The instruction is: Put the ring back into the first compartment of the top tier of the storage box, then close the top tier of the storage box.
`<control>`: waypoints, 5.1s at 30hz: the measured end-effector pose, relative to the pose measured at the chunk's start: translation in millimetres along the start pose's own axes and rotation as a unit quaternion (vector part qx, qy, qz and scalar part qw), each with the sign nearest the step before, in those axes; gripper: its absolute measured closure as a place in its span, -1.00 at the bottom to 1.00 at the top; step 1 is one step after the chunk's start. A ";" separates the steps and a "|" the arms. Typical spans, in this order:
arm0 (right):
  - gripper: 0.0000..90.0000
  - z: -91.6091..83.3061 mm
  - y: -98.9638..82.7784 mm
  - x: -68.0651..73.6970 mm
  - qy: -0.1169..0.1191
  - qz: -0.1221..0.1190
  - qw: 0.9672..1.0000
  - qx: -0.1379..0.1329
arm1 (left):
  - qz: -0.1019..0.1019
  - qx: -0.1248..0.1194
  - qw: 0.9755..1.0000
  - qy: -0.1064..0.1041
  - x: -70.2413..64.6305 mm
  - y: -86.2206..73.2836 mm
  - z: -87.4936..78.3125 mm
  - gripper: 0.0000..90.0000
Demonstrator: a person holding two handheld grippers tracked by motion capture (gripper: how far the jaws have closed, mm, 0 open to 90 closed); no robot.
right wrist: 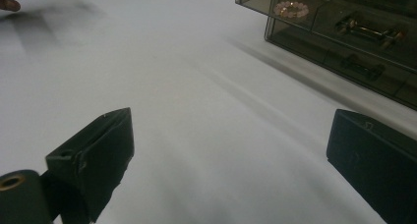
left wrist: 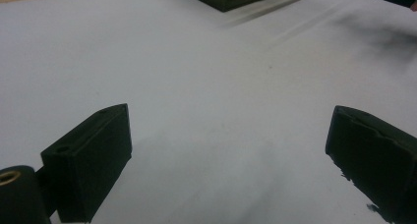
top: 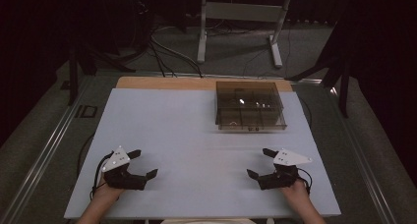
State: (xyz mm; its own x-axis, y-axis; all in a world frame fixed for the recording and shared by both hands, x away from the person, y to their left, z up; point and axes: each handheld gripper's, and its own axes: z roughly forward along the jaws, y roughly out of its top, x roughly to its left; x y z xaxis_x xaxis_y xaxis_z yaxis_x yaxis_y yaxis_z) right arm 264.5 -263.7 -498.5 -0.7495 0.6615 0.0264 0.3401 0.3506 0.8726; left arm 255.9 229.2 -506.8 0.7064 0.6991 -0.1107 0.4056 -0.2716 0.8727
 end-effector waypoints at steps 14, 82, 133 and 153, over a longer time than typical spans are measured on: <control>-0.90 1.2 2.7 1.7 -0.002 -0.002 1.000 0.001 | -0.004 -0.009 1.000 -0.009 1.7 1.9 0.7 -0.88; -0.87 4.7 48.6 -24.9 -0.152 0.031 0.988 -0.009 | -0.011 -0.038 0.999 0.009 0.8 3.1 -10.0 -0.88; 0.08 13.9 33.2 -31.9 -0.131 0.076 0.987 0.049 | -0.015 -0.041 0.999 0.008 2.6 2.3 -9.8 -0.88; 0.99 13.8 48.2 -35.5 -0.154 0.038 0.986 0.060 | -0.019 -0.042 0.999 0.004 3.9 2.5 -9.1 -0.88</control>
State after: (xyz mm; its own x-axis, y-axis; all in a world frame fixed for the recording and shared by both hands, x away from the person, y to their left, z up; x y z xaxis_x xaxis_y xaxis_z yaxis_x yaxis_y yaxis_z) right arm 315.4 -261.2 -464.2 -0.5180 0.8519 -0.0763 0.4668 0.3564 0.8094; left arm 254.4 237.2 -500.8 0.6871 0.7126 -0.1416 0.3821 -0.1887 0.9046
